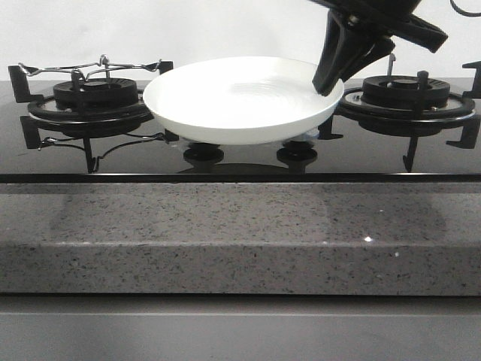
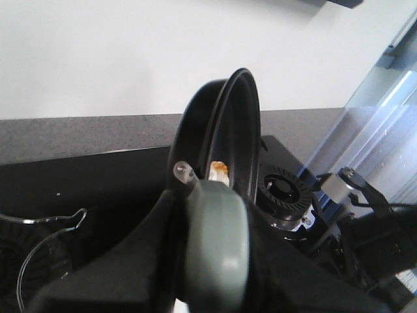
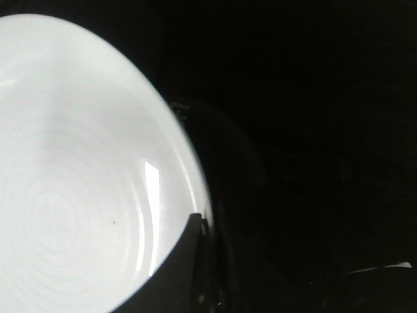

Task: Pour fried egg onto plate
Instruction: 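Tilt the pan with the left gripper to slide the egg onto the plate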

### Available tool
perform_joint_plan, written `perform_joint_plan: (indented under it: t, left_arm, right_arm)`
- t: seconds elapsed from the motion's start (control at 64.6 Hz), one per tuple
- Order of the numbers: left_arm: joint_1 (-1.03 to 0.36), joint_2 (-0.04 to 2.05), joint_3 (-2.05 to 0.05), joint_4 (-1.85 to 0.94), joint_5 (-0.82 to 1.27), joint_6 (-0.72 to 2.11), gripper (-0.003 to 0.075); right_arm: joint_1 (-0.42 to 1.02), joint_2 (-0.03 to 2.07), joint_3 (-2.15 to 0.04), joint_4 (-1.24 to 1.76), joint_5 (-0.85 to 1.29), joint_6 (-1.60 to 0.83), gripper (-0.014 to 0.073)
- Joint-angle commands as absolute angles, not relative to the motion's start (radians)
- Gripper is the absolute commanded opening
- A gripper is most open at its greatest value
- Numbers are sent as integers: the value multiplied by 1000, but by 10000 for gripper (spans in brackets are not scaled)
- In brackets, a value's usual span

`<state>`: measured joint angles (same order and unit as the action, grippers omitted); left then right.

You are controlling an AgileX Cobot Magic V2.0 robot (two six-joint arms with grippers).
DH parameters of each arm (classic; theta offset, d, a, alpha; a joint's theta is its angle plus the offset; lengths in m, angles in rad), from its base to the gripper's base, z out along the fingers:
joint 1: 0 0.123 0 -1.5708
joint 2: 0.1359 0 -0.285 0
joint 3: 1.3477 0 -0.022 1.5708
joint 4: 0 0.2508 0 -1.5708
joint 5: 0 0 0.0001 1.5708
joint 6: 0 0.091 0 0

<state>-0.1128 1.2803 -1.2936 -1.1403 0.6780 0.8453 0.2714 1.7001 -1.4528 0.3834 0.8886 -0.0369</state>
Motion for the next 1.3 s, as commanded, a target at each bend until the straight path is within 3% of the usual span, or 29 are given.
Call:
perform_joint_plan:
  t: [0.0, 0.372, 0.836, 1.053, 1.285]
  left_arm:
    - [-180, 1227, -1324, -1168, 589, 935, -20]
    - [-431, 1218, -1324, -840, 357, 1118, -19]
    - [-445, 1218, -1324, -795, 339, 1113, -19]
    - [-334, 1239, -1324, -837, 338, 827, -19]
    - [-30, 1338, -1324, -1031, 501, 541, -19]
  right_arm:
    - [268, 1654, -1481, 416, 851, -45, -67]
    - [268, 1654, -1481, 416, 851, -45, -67]
    - [268, 1654, -1481, 416, 851, -45, -67]
    - [268, 1654, -1481, 416, 851, -45, -67]
    - [268, 1654, -1481, 416, 851, -45, -67]
